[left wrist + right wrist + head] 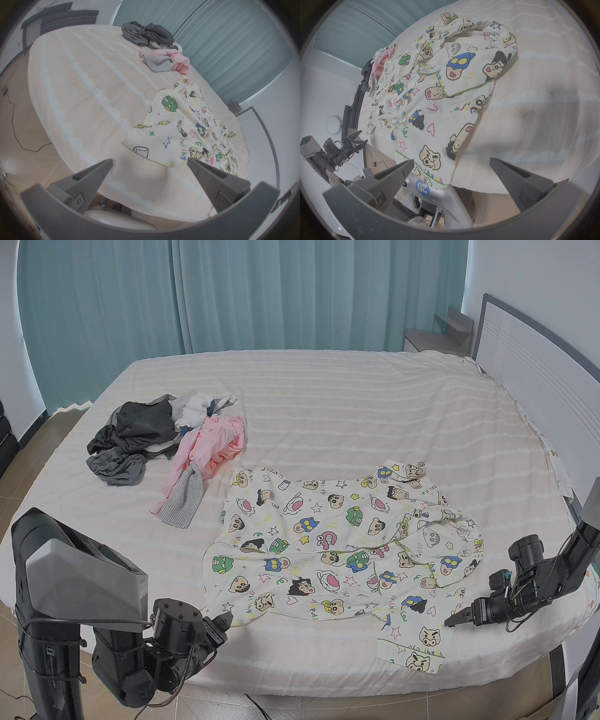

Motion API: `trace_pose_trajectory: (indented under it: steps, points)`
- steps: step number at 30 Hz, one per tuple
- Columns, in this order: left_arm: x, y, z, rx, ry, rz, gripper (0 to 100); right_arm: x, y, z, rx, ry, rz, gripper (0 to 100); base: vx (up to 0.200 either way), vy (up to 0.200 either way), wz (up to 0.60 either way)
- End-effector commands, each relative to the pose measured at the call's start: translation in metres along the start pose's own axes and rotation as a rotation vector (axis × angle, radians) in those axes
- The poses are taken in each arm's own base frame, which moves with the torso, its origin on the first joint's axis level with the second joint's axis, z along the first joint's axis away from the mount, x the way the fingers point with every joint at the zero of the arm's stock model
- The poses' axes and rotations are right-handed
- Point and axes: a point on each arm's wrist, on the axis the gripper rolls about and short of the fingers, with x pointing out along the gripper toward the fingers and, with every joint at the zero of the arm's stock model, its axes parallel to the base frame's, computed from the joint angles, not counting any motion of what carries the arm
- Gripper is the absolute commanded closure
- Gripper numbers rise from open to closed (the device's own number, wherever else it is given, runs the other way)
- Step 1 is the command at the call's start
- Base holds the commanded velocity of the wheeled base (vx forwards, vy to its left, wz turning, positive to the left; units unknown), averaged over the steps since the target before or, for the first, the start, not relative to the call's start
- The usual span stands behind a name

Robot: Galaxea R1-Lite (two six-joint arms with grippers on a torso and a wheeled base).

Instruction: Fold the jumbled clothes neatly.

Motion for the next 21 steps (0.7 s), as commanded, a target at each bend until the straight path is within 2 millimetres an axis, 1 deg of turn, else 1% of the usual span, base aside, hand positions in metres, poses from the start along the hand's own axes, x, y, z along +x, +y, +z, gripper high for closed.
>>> trace_pose_trajectory:
  steps: [1, 9, 16, 17, 21]
  points:
    - [0.011, 0.002, -0.004, 0.005, -0.007, 0.023, 0, -0.005, 0.002, 0.0, -0.006, -0.013, 0.003, 0, 0.0, 0.0, 0.0]
    - [0.027, -0.006, -0.003, -0.007, -0.051, 0.002, 0, -0.006, 0.004, -0.001, -0.01, -0.011, 0.006, 0, 0.0, 0.0, 0.0]
    - [0.034, -0.009, 0.0, -0.021, -0.07, -0.008, 0, -0.004, 0.003, -0.004, -0.004, 0.0, 0.014, 0, 0.0, 0.0, 0.0]
    - [0.034, -0.009, 0.0, -0.023, -0.07, -0.009, 100, -0.002, 0.003, -0.003, -0.008, -0.006, 0.018, 0, 0.0, 0.0, 0.0]
    - [0.035, -0.009, -0.001, -0.021, -0.073, -0.004, 100, 0.002, 0.001, -0.003, -0.012, -0.014, 0.018, 0, 0.0, 0.0, 0.0]
